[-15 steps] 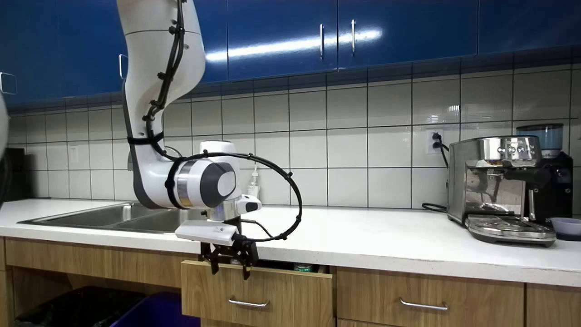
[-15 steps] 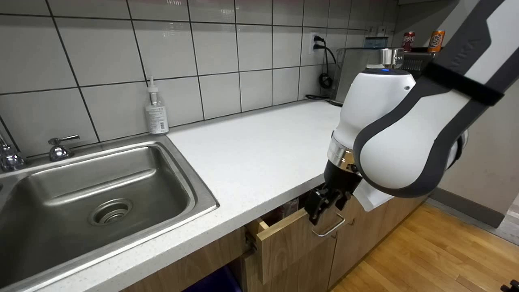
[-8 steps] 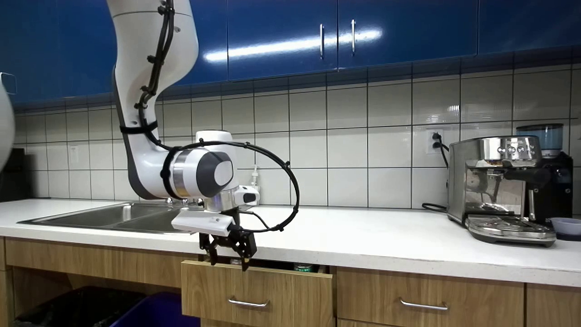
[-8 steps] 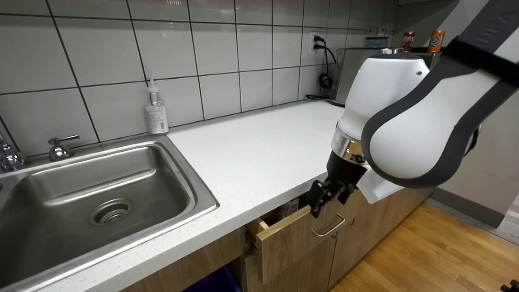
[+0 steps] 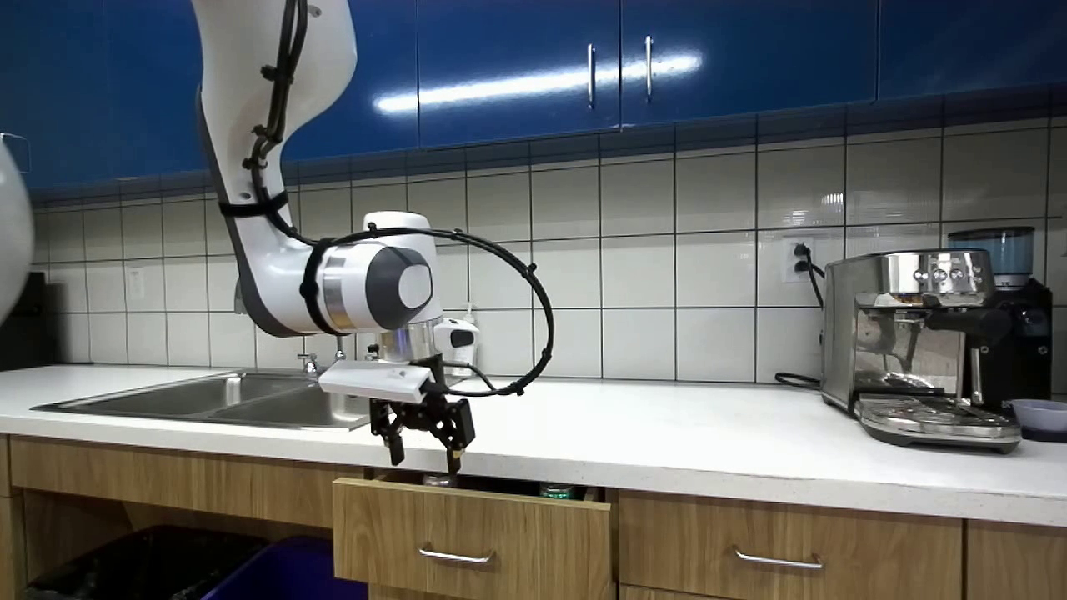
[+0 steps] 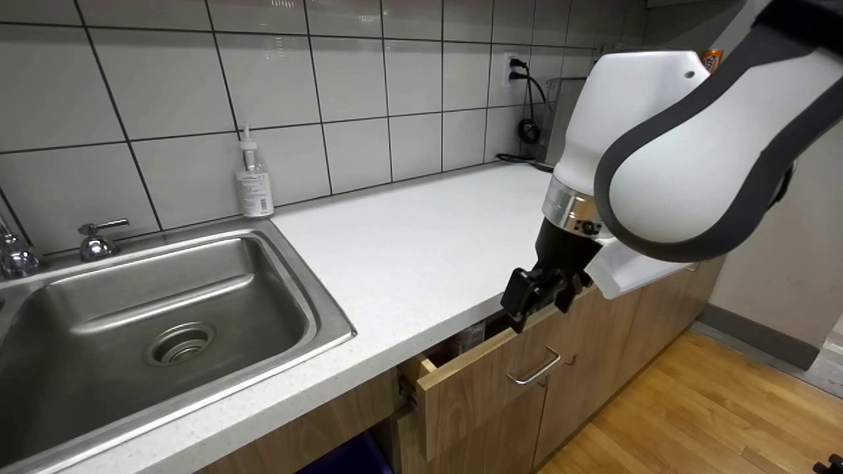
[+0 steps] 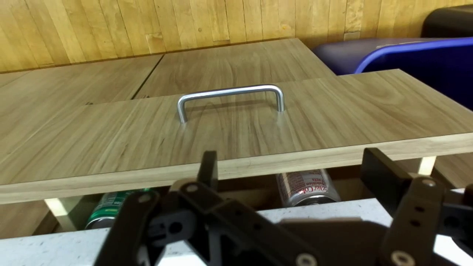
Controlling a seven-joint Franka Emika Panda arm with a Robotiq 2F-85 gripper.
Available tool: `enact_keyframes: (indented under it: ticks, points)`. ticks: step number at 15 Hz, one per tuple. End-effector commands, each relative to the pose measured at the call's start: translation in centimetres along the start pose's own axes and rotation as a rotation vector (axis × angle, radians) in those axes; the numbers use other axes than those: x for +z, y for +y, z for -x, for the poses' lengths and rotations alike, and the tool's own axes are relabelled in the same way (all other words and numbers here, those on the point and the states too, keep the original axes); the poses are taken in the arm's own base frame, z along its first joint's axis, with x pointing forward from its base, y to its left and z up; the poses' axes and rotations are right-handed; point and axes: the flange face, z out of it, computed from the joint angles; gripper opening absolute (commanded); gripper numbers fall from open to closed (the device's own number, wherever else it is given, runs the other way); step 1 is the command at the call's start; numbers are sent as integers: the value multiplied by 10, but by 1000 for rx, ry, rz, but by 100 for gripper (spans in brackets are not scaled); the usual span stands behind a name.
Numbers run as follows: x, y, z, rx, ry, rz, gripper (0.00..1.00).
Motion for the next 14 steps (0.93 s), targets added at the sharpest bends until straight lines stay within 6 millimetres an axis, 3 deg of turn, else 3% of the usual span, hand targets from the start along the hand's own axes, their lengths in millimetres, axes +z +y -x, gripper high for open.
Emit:
enact_keyframes:
  ticks: [1,4,6,11,13,14]
  points:
    - [-22,0,-6,-11,-28,7,100]
    - [-34,2,-10,-10,-31,16,100]
    - [-53,6,1,-14,-36,17,100]
    - [-76,10,-4,-5,-52,13,100]
    - [-79,11,-5,-7,-52,23,100]
    - [-69,7,-8,-1,-44,10,100]
